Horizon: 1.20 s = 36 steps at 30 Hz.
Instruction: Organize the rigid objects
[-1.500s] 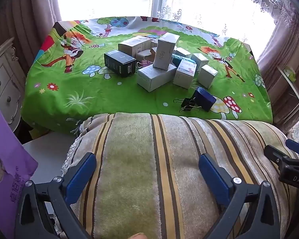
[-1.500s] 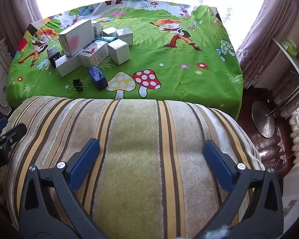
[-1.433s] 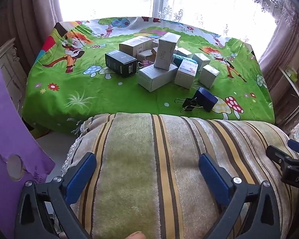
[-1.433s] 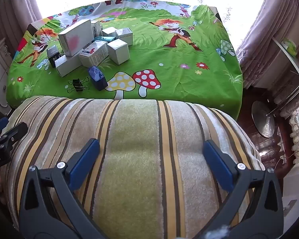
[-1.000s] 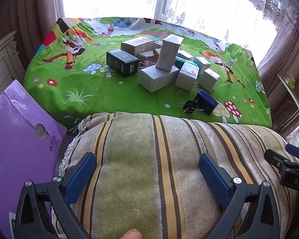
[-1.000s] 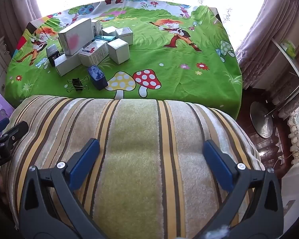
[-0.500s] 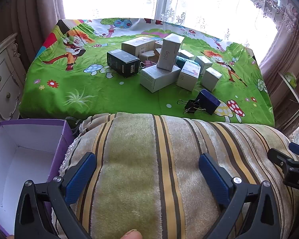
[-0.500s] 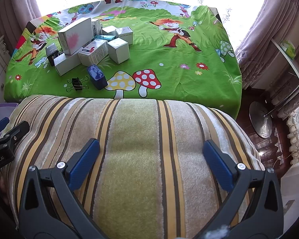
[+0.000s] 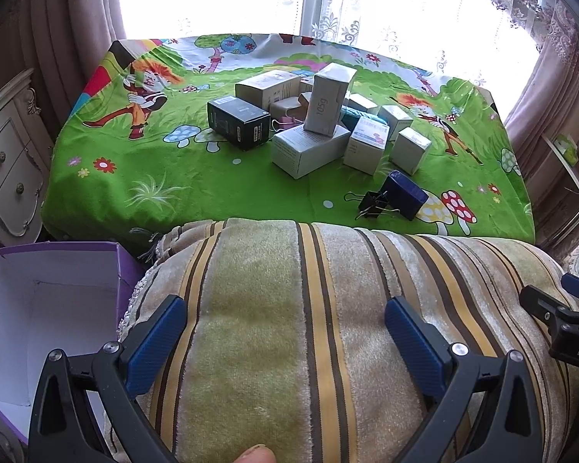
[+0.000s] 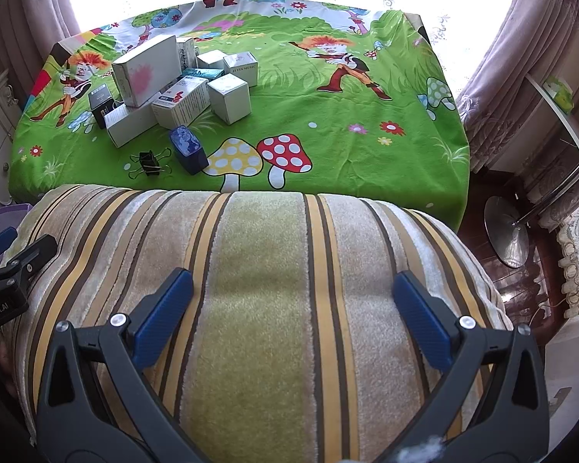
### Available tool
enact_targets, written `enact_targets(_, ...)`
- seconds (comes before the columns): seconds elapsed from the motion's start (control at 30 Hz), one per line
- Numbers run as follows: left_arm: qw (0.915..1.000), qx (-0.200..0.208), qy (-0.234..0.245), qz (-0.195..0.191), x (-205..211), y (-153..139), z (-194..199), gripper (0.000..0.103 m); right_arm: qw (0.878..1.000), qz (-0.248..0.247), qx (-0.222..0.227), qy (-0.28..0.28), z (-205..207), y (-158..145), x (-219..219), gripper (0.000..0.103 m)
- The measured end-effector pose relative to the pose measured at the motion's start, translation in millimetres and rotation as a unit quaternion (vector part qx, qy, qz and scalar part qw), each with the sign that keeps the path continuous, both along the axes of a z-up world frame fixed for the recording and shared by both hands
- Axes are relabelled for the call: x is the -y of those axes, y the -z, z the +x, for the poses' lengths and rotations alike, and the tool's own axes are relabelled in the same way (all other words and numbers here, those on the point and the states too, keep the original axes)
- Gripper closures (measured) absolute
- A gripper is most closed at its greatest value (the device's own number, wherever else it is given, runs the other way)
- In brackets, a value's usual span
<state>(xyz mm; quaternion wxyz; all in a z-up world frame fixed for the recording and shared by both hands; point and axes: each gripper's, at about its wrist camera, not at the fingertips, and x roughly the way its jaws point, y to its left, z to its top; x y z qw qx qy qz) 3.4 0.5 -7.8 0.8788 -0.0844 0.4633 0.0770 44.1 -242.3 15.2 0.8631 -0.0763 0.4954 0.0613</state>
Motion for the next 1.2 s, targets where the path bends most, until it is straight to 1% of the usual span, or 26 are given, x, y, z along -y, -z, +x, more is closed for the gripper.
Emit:
enact_targets(0.93,1.0000,-0.002,-0.001,0.001,0.8,0.6,-1.9,0.000,1.000,0.001,0.001,0.000,-0.2,-0.2,0.2,0.000)
enact_targets(1.2,1.0000,-0.003,-0.001,0.001,0.8,0.4,-1.9,0.000,1.000,0.003,0.008,0.000,-3.5,0.2,0.7,0.000)
